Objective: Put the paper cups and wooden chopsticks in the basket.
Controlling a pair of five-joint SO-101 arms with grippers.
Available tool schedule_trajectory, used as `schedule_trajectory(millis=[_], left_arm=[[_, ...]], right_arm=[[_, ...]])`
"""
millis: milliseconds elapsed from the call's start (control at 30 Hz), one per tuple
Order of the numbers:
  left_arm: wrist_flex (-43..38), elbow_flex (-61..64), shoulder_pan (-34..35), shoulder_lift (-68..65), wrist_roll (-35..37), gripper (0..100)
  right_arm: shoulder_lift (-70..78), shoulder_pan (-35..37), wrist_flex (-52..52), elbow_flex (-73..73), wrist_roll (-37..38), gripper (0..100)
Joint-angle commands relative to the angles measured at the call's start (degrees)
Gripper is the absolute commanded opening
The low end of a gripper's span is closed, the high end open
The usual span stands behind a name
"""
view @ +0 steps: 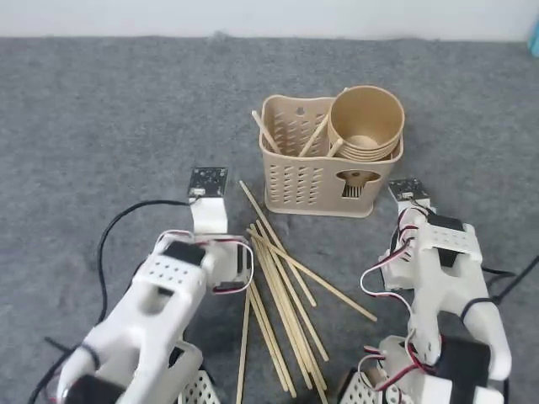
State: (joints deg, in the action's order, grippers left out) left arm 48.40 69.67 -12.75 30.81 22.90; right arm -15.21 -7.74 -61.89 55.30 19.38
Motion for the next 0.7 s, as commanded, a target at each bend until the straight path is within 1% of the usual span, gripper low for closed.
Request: schedule_trajectory(millis=[0, 100, 133, 300, 533, 667], left_arm=[[-0.97, -6.37, -0.7, -8.88, 0.79, 10], [-0.88, -9.1, -0.88, -11.96, 0.7, 2], [-1.05, -9.63, -0.88, -12.31, 0.7, 1], [-3.34, -10.42, -0.44, -12.4, 0.62, 1], [-3.25, -12.53, -0.18, -12.31, 0.88, 1], [-1.49, -17.27, 3.43, -12.31, 0.88, 1]], right_arm=[[0.4, 0.31, -1.27, -1.41, 0.88, 9.4], [0.4, 0.31, -1.27, -1.41, 0.88, 9.4], [0.4, 0.31, -1.27, -1.41, 0.88, 9.4], [0.4, 0.31, -1.36, -1.41, 0.7, 9.4], [0.4, 0.31, -1.36, -1.41, 0.7, 9.4], [0.4, 0.31, -1.36, -1.41, 0.88, 9.4]])
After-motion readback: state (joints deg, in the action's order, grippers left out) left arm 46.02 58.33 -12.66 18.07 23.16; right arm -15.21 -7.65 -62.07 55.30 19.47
